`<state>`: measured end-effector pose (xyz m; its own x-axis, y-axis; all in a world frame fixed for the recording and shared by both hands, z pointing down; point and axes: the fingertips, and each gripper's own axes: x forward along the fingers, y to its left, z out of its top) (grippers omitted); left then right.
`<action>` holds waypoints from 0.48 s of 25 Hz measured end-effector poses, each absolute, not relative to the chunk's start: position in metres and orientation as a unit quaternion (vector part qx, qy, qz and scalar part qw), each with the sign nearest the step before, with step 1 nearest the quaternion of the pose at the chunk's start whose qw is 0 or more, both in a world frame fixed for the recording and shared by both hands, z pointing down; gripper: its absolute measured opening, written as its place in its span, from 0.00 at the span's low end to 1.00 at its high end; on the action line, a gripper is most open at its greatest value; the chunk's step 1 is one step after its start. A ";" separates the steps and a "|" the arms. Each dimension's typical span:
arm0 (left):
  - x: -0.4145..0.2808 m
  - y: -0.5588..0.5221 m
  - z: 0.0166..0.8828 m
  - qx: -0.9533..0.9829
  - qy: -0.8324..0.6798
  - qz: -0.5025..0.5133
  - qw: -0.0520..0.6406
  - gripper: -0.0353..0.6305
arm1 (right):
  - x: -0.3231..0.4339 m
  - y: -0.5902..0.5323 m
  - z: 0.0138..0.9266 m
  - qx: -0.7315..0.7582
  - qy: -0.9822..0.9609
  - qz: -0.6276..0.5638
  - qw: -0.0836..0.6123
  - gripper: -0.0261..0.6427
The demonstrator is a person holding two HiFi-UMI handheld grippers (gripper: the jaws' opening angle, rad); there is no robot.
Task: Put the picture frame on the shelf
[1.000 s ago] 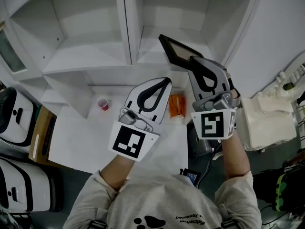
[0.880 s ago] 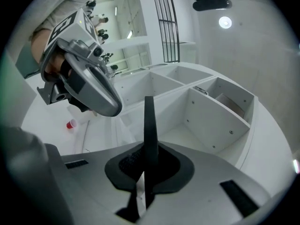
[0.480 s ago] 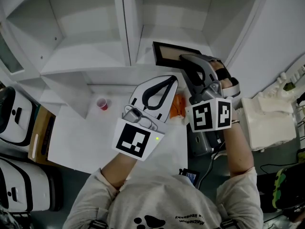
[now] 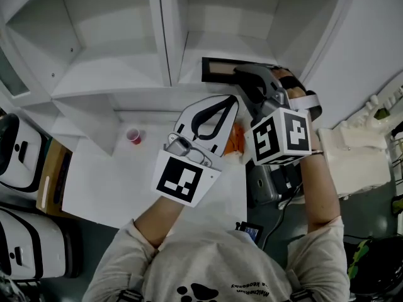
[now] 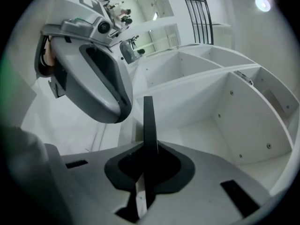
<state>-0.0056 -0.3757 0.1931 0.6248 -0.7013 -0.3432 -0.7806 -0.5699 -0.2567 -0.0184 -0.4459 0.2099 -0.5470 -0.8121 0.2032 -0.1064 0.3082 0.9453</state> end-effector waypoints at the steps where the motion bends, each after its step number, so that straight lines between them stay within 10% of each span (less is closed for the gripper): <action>1: -0.005 -0.376 0.193 -0.881 0.420 0.101 0.195 0.08 | -0.018 -0.446 0.210 0.312 -0.733 -0.488 0.358 0.12; 12: 0.003 -0.376 0.195 -0.884 0.414 0.097 0.197 0.08 | -0.019 -0.450 0.213 0.258 -0.797 -0.381 0.392 0.21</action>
